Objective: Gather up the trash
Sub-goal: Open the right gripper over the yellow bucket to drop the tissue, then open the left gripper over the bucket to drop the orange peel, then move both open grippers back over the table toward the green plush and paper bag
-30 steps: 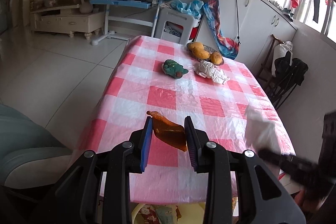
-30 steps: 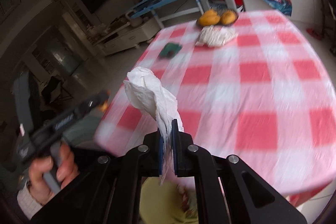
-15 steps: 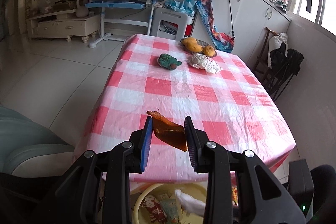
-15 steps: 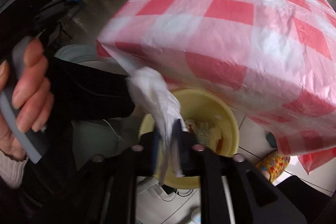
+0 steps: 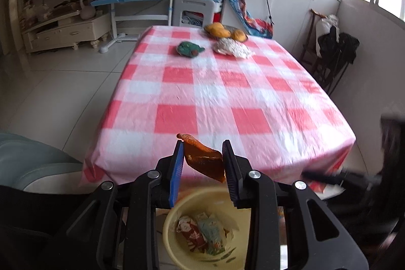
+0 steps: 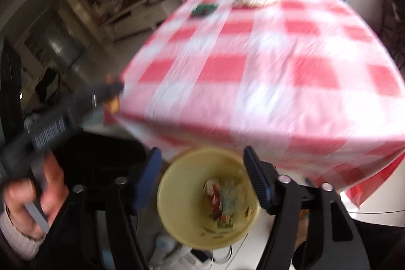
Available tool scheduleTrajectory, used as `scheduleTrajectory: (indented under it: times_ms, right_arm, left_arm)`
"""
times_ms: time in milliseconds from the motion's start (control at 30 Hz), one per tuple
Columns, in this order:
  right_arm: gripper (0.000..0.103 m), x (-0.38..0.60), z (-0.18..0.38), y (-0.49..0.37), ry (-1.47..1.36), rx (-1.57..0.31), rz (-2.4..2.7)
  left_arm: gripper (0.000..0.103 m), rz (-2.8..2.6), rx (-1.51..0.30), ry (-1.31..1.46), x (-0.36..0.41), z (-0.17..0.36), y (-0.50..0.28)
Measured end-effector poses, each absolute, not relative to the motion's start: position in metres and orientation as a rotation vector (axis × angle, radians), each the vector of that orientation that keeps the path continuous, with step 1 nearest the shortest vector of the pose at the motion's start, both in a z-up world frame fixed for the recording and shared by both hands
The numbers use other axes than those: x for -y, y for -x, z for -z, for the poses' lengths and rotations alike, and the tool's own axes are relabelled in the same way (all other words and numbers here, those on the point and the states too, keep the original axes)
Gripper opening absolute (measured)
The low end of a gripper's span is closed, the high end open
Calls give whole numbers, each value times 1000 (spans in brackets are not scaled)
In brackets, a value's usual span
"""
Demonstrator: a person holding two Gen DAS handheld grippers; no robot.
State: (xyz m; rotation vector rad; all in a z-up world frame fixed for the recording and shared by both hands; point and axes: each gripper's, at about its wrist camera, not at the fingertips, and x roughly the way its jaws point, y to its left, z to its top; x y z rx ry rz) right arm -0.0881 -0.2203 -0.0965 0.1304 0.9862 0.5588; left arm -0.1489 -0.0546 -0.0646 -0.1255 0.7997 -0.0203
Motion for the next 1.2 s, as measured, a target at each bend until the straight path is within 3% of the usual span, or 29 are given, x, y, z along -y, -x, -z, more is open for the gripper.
scheduleTrajectory:
  times_ms: [267, 500, 1200]
  right_arm:
    - [71, 241, 85, 87, -195, -904, -493]
    - [75, 244, 85, 88, -200, -900, -478]
    - [81, 238, 91, 89, -167, -916, -466]
  left_arm:
    - [32, 66, -885, 43, 79, 81, 164]
    - [49, 51, -896, 11, 84, 85, 166]
    - [77, -27, -876, 27, 75, 87, 161]
